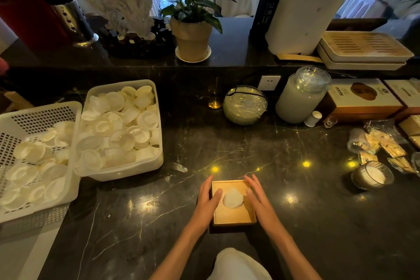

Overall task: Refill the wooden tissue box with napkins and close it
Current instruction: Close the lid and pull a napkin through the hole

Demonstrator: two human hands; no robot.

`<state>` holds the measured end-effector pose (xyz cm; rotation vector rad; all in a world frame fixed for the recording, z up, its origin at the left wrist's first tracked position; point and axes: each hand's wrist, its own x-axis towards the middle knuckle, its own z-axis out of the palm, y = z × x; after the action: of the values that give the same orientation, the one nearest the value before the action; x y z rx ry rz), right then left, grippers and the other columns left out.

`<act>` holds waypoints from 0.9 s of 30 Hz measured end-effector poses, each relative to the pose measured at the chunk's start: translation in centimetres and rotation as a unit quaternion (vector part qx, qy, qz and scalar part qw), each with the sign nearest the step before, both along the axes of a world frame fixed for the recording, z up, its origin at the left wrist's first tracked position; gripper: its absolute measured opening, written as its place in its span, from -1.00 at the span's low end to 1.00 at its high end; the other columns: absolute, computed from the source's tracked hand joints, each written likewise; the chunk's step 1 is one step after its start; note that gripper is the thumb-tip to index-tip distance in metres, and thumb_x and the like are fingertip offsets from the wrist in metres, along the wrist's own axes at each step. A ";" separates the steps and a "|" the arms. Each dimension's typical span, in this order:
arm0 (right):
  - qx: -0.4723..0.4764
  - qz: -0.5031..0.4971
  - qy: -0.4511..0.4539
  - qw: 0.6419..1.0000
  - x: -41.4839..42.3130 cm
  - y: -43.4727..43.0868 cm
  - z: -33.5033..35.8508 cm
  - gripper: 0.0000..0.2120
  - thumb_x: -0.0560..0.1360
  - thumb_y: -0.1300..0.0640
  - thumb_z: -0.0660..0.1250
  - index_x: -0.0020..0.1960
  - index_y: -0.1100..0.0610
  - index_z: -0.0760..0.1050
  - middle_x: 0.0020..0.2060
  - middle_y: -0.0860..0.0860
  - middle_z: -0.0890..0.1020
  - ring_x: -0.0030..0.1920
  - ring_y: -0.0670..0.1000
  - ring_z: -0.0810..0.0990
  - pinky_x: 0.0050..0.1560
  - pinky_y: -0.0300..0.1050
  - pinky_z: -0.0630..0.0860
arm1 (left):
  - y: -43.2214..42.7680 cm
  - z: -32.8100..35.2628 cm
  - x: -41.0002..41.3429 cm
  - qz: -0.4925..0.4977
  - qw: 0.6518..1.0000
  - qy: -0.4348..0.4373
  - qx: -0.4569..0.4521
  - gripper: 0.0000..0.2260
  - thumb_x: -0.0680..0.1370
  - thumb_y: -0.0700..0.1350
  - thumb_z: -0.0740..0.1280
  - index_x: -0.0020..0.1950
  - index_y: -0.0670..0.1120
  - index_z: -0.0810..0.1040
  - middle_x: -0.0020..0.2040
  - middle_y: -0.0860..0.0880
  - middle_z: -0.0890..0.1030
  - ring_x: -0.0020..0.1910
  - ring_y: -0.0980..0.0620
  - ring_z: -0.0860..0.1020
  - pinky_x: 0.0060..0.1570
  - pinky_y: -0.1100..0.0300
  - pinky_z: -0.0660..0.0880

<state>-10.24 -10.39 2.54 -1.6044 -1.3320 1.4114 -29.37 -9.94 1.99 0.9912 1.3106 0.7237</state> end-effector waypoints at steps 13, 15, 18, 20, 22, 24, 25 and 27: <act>-0.155 -0.103 0.175 0.967 -1.1 -0.7 -1.5 -0.58 0.61 -0.25 -0.16 0.40 -0.30 0.25 0.23 -0.22 0.58 0.27 -0.10 0.53 0.36 0.02 0.39 | -1.5 -1.6 0.9 0.046 0.987 -0.099 -0.119 -0.22 0.40 0.54 0.05 0.56 0.31 -0.01 0.49 0.07 0.38 0.42 0.02 0.41 0.45 -0.13 0.30; -0.158 -0.101 0.181 0.965 -1.6 0.0 -1.2 -0.57 0.62 -0.24 -0.17 0.41 -0.30 0.25 0.25 -0.23 0.58 0.29 -0.12 0.53 0.34 -0.02 0.40 | -0.9 -1.8 0.5 0.063 0.985 -0.109 -0.114 -0.23 0.38 0.52 0.09 0.55 0.33 -0.01 0.49 0.06 0.38 0.42 0.01 0.42 0.45 -0.17 0.30; -0.149 -0.096 0.203 0.963 -2.6 2.7 -0.8 -0.54 0.63 -0.24 -0.17 0.43 -0.24 0.29 0.28 -0.16 0.59 0.32 -0.09 0.53 0.31 -0.02 0.44 | 1.3 -1.3 -0.5 0.087 0.985 -0.115 -0.095 -0.30 0.45 0.44 0.10 0.55 0.31 0.00 0.51 0.06 0.35 0.43 0.04 0.40 0.46 -0.15 0.29; -0.141 -0.078 0.212 0.964 -3.7 5.4 -0.4 -0.50 0.63 -0.24 -0.16 0.43 -0.17 0.33 0.31 -0.04 0.58 0.34 0.01 0.53 0.33 0.09 0.42 | 3.9 -0.7 -1.4 0.099 0.987 -0.099 -0.080 -0.37 0.52 0.38 0.08 0.56 0.27 0.04 0.50 0.05 0.37 0.42 0.05 0.42 0.45 -0.12 0.32; -0.134 -0.067 0.223 0.963 -4.9 8.8 0.4 -0.49 0.63 -0.23 -0.15 0.43 -0.11 0.35 0.30 0.00 0.59 0.33 0.04 0.54 0.34 0.12 0.42 | 7.2 0.2 -2.3 0.104 0.989 -0.082 -0.067 -0.40 0.54 0.36 0.07 0.56 0.25 0.08 0.49 0.03 0.38 0.41 0.04 0.43 0.43 -0.10 0.34; -0.133 -0.065 0.236 0.960 -5.8 12.6 1.0 -0.48 0.62 -0.24 -0.13 0.44 -0.07 0.33 0.27 -0.01 0.61 0.30 0.03 0.56 0.34 0.10 0.43 | 10.8 1.0 -3.0 0.113 0.989 -0.072 -0.057 -0.35 0.53 0.39 0.08 0.58 0.20 0.08 0.51 0.00 0.36 0.42 0.00 0.42 0.44 -0.10 0.32; -0.130 -0.064 0.236 0.961 -6.3 14.4 1.5 -0.50 0.62 -0.24 -0.13 0.42 -0.08 0.33 0.24 -0.04 0.62 0.28 0.00 0.57 0.31 0.04 0.45 | 12.5 1.1 -3.5 0.112 0.990 -0.071 -0.049 -0.30 0.50 0.43 0.09 0.58 0.19 0.09 0.51 -0.01 0.37 0.42 -0.01 0.41 0.45 -0.12 0.31; -0.130 -0.062 0.244 0.959 -7.2 17.4 2.3 -0.56 0.64 -0.22 -0.15 0.33 -0.15 0.37 0.16 -0.11 0.63 0.19 -0.08 0.61 0.21 -0.07 0.48 | 15.5 1.4 -4.2 0.105 0.991 -0.069 -0.041 -0.24 0.44 0.50 0.10 0.56 0.17 0.16 0.47 -0.02 0.42 0.40 -0.02 0.44 0.44 -0.15 0.32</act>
<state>-17.42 7.03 4.85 -1.3392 -0.7707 1.8109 -33.55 5.58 3.42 0.7301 1.3233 0.8756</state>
